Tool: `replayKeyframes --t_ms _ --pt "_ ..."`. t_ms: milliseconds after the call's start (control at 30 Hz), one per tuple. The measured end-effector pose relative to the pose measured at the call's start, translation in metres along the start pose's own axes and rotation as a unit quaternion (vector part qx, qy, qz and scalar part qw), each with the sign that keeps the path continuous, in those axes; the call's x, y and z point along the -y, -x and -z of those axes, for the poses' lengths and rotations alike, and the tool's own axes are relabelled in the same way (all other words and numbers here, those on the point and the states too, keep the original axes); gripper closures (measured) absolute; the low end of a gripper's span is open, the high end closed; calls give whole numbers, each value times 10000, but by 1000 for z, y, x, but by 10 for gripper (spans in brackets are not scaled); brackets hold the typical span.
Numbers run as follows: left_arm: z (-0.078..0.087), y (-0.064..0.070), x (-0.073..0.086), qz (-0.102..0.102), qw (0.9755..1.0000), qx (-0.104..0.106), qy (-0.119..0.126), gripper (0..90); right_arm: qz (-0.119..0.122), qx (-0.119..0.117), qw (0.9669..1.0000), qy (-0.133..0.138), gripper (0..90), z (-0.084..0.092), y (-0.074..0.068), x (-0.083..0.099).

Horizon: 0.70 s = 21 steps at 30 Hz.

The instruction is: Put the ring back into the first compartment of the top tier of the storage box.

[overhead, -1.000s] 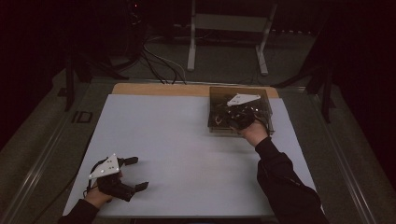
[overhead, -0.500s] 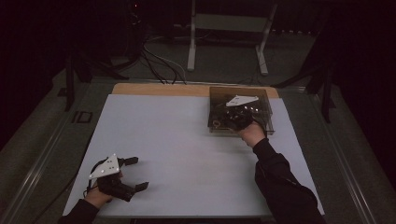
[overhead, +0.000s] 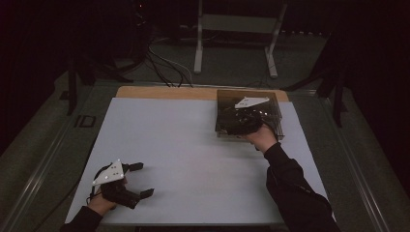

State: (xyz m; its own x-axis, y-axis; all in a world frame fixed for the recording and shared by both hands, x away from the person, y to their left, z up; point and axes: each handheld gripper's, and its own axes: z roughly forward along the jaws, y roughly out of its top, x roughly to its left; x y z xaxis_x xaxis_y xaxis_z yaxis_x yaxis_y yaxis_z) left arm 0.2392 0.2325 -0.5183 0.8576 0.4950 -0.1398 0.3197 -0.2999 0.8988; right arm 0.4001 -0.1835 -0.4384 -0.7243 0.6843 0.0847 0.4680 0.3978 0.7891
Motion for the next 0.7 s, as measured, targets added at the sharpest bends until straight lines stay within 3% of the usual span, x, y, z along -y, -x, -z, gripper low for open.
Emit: replayKeyframes --t_ms 33,133,433,700 --pt "0 0 0 0 10000 -2 0 11 0 0 10000 0 266 0 0 0" --pt "0 0 0 -4 10000 -1 -2 11 -41 -71 10000 17 155 2 -2 -2" --pt "0 0 0 -10 10000 -4 -10 11 -1 -114 9999 -71 16 7 -7 0" --pt "0 0 0 -9 10000 5 -17 11 101 -80 9999 -70 0 8 -11 1"
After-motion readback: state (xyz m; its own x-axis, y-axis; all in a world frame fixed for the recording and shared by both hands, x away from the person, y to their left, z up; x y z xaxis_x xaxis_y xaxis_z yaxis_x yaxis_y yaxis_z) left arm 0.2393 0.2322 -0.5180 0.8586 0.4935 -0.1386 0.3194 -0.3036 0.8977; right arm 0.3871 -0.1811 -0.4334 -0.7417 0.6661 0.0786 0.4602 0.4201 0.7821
